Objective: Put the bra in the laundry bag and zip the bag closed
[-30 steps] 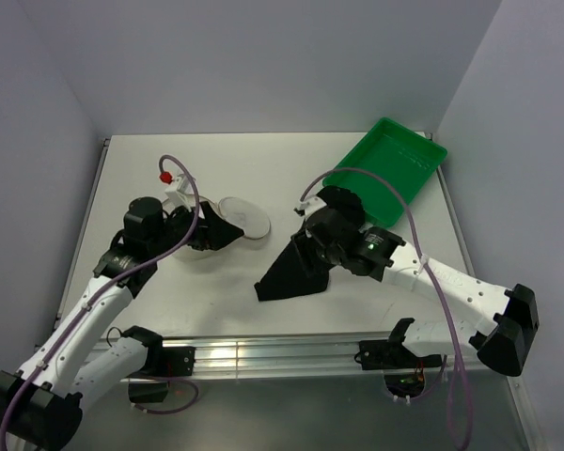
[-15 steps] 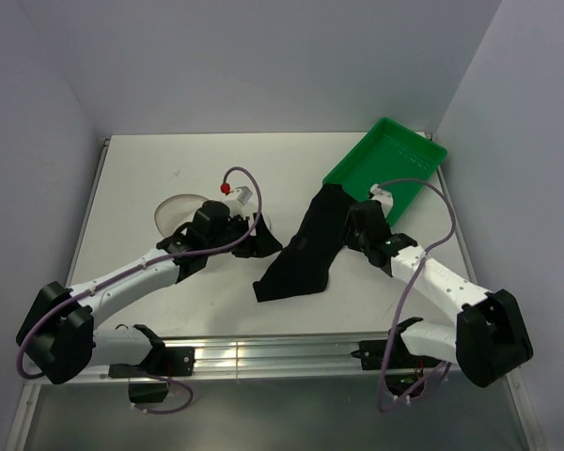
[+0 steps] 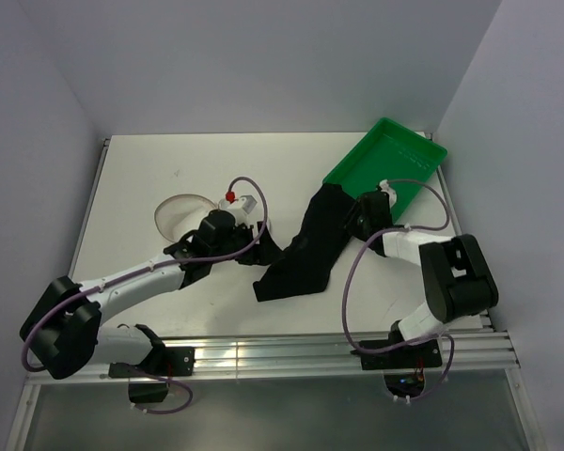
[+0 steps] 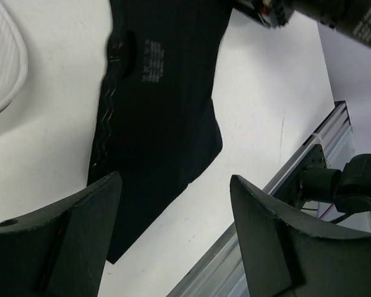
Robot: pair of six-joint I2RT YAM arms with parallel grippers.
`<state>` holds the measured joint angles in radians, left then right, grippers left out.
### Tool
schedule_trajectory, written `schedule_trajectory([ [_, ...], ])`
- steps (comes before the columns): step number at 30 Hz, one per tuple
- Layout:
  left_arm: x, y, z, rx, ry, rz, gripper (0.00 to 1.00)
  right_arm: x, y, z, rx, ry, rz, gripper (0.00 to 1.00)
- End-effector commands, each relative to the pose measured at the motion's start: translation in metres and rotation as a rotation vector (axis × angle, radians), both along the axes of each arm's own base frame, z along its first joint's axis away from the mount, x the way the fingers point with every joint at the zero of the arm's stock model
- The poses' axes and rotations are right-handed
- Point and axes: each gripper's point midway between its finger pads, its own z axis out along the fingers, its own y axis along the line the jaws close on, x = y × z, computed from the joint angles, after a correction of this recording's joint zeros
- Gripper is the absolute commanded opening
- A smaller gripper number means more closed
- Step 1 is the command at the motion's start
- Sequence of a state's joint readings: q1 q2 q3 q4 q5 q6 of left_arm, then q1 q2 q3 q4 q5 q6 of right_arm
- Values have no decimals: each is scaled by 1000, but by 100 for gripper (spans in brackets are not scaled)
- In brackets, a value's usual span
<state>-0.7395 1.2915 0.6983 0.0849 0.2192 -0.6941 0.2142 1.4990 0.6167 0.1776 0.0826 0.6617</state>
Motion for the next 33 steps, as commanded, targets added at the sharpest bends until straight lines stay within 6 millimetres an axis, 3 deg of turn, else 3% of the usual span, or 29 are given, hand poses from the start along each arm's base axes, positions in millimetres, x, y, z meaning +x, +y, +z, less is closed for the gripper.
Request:
schedule_trajectory([
  [1,3,-2,8,-9,-52,-6,77,43,17,27,65,-118,48,49],
  [2,3,0,8,-3,-58,-5,77,50,22,32,71,-132,71,26],
  [5,3,3,10,6,-67,3,78,57,40,38,110,-172,165,0],
  [8,-2,5,13,-12,-63,-5,79,53,62,66,147,-279,306,0],
  [9,-5,5,16,-27,-64,-14,81,52,68,89,154,-357,348,0],
  [11,-7,5,33,-81,-104,-15,84,38,83,108,186,-420,467,0],
  [12,-5,8,36,-90,-124,0,87,33,89,133,201,-490,509,0],
  [14,-3,13,47,-98,-162,18,90,20,100,154,224,-540,587,0],
  [17,-1,18,54,-78,-201,26,93,-6,115,206,197,-659,679,0],
  [21,-5,23,67,-102,-251,28,95,-41,122,262,223,-815,761,0],
  [22,-7,24,82,-138,-298,20,96,-47,123,272,227,-839,773,0],
  [24,-11,26,94,-167,-343,11,98,-58,121,295,227,-867,785,0],
  [25,-14,28,109,-197,-396,5,99,-63,121,301,237,-870,792,0],
  [28,-21,25,121,-242,-442,-37,99,-80,118,331,278,-916,784,0],
  [33,-45,6,123,-328,-454,-171,99,-95,113,361,330,-951,744,0],
])
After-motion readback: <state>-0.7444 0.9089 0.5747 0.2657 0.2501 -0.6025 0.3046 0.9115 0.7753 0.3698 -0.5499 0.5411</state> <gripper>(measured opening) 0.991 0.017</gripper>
